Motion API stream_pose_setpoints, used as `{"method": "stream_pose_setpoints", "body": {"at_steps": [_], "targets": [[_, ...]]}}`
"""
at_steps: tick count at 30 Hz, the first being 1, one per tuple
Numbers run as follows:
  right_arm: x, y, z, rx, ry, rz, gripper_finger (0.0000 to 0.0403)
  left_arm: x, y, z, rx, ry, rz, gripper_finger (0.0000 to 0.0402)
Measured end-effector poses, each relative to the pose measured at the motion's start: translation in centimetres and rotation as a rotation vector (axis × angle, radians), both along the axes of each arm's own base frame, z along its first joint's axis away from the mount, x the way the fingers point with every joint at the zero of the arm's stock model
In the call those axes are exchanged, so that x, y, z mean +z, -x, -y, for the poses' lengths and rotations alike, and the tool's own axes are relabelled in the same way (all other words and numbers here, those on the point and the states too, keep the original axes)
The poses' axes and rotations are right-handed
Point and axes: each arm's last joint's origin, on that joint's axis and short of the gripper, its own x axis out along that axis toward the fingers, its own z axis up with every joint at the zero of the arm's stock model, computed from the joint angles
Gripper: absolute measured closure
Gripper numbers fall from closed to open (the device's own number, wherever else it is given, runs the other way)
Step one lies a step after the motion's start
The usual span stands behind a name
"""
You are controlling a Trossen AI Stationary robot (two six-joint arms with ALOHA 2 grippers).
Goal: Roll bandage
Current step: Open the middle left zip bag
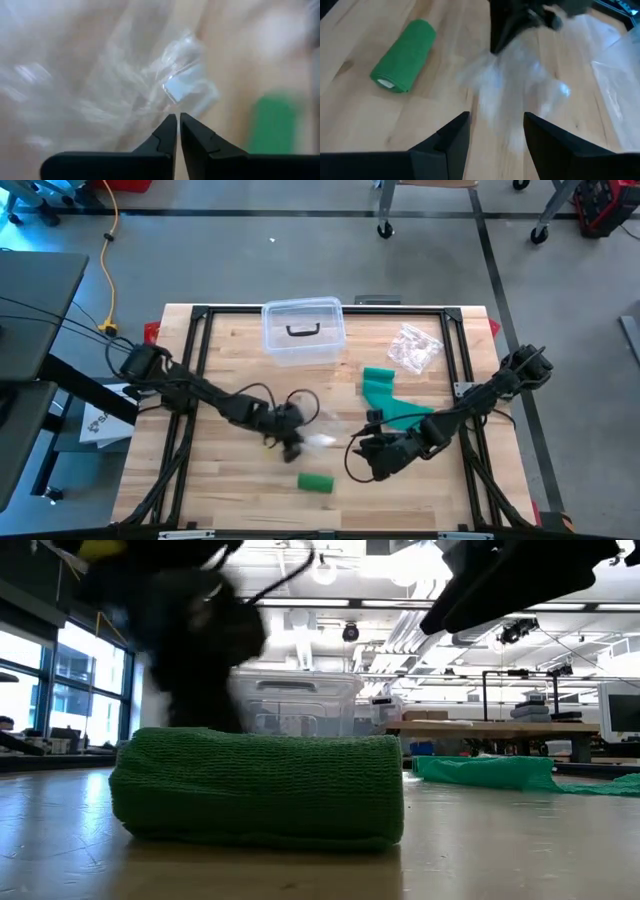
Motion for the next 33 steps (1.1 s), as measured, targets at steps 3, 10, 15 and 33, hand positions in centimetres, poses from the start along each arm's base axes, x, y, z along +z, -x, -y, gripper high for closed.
{"method": "stream_pose_setpoints", "body": {"at_steps": [3, 10, 15, 33], "targets": [[-0.1, 0.0, 0.2, -0.027, 0.006, -0.004, 0.0226, 3.0, -1.7, -0.2, -0.031, -0.04, 0.163, 0.0398], [-1.2, -0.5, 0.6, 0.128, -0.189, -0.124, 0.0226, 4.9, -0.7, -1.1, -0.146, -0.25, 0.077, 0.0397], [-5.0, 0.1, 0.8, 0.159, -0.143, -0.16, 0.0226, 3.7, -0.7, -0.4, -0.193, -0.288, 0.029, 0.0397], [-10.0, -1.0, 2.0, 0.058, -0.246, -0.224, 0.039, 2.2, -3.6, 2.0, -0.344, -0.443, 0.324, 0.0328]]}}
